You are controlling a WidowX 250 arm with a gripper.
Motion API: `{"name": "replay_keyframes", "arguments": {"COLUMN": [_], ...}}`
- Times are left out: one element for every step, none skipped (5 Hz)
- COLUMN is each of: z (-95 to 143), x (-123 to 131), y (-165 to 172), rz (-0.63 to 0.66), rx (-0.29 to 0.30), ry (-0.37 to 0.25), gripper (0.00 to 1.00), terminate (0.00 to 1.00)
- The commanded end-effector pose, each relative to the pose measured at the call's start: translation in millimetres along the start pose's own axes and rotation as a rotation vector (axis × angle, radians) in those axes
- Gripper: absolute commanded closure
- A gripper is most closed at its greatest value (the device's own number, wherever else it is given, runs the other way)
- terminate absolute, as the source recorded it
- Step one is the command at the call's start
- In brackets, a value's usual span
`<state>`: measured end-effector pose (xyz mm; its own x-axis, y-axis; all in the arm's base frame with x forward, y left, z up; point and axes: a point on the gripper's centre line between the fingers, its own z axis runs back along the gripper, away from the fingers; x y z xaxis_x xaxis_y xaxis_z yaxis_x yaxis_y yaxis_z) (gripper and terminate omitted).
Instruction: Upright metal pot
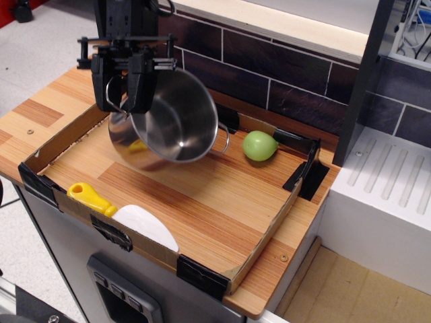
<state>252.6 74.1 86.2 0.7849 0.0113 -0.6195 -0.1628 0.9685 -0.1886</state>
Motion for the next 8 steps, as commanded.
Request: {"name": "replay_keyframes", "arguments": {"z": [-6, -5, 2, 10, 20, 28, 45, 75], "x": [0, -2, 1, 5, 7, 5, -11, -37], "y": [6, 5, 7, 13, 18, 19, 6, -19], "rz": [0.035, 0.076, 0.148, 0.214, 0.294, 0.325, 0.321, 0.379], "rx": [-0.015, 0.057, 0.110, 0.176, 0.264, 0.338, 0.327, 0.281], "ry": [0.049, -0.058, -0.219, -0.334, -0.514, -0.634, -0.723, -0.751], "gripper": [1.00, 0.00, 0.00, 0.00, 0.00, 0.00, 0.00, 0.00], "terminate": [0.00, 0.00, 0.00, 0.00, 0.00, 0.00, 0.00, 0.00]}}
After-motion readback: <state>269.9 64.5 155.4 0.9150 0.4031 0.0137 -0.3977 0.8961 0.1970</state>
